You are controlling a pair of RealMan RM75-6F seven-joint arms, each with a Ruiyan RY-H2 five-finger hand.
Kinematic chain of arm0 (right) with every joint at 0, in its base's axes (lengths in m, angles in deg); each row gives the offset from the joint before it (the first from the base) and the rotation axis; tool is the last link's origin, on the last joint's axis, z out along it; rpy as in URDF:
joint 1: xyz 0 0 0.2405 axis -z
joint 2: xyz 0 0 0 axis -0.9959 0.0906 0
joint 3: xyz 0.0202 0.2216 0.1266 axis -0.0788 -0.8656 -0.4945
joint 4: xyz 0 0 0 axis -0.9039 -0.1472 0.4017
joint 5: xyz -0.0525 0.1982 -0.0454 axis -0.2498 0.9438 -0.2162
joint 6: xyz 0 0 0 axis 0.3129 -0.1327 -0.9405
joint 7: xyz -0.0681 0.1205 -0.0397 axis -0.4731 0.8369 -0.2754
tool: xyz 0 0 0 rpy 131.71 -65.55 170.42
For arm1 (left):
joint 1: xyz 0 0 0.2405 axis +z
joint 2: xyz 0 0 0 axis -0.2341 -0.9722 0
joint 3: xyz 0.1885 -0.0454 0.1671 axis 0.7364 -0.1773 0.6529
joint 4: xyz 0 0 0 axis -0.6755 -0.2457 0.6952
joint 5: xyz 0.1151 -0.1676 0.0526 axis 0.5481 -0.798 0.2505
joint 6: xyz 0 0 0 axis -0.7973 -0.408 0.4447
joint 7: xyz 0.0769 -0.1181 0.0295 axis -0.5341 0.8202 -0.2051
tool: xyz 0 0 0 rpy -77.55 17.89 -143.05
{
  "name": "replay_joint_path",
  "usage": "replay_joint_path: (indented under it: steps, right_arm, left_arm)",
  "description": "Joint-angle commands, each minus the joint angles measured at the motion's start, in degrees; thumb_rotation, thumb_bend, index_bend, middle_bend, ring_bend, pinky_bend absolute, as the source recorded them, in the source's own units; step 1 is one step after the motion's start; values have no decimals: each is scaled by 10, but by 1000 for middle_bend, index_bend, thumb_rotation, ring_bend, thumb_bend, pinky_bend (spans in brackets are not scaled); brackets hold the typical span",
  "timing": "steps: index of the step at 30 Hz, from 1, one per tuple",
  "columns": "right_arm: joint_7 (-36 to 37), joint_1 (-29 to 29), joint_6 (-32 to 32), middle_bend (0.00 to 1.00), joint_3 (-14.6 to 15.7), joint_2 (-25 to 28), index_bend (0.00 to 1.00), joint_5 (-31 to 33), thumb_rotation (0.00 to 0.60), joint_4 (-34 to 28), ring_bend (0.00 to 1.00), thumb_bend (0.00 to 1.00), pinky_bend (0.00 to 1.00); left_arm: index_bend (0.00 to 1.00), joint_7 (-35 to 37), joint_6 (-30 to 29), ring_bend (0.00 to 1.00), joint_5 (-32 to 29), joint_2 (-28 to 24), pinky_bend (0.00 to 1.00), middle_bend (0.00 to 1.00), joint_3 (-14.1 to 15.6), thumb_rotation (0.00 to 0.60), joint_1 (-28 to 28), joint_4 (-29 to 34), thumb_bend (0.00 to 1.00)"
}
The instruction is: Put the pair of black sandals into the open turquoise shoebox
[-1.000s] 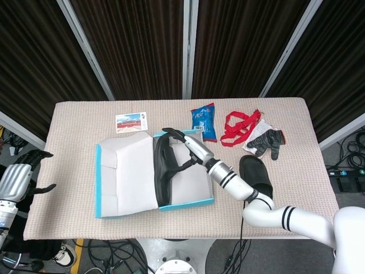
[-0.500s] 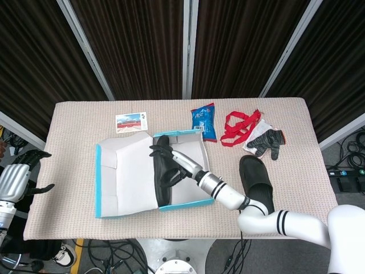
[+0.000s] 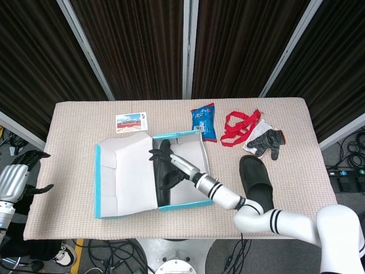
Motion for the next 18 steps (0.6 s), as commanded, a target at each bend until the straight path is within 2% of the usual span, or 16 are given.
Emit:
replay_joint_path:
  steps: [1, 7, 10, 13, 18]
  right_arm:
    - [5, 1, -7, 166, -4, 6, 68, -7, 600, -8, 0, 0, 118]
    - [-2, 18, -45, 167, -12, 54, 68, -36, 600, -52, 0, 0, 118]
    - [-31, 31, -69, 167, -10, 91, 67, -45, 600, -70, 0, 0, 118]
    - [-101, 50, -93, 168, 0, 133, 67, -41, 600, -82, 0, 0, 118]
    - [-315, 96, -145, 157, 31, 209, 64, 26, 600, -123, 0, 0, 118]
  left_arm:
    - [238, -1, 0, 123, 0, 0, 197, 205, 0, 600, -1, 1, 123]
    - [238, -5, -1, 124, 1, -1, 197, 206, -1, 600, -2, 3, 123]
    - [238, -6, -1, 124, 1, 0, 197, 206, -2, 600, -2, 4, 123]
    - [238, -8, -1, 124, 0, 1, 197, 205, -2, 600, -2, 5, 123]
    - [238, -17, -5, 124, 2, 2, 197, 206, -4, 600, -3, 6, 123]
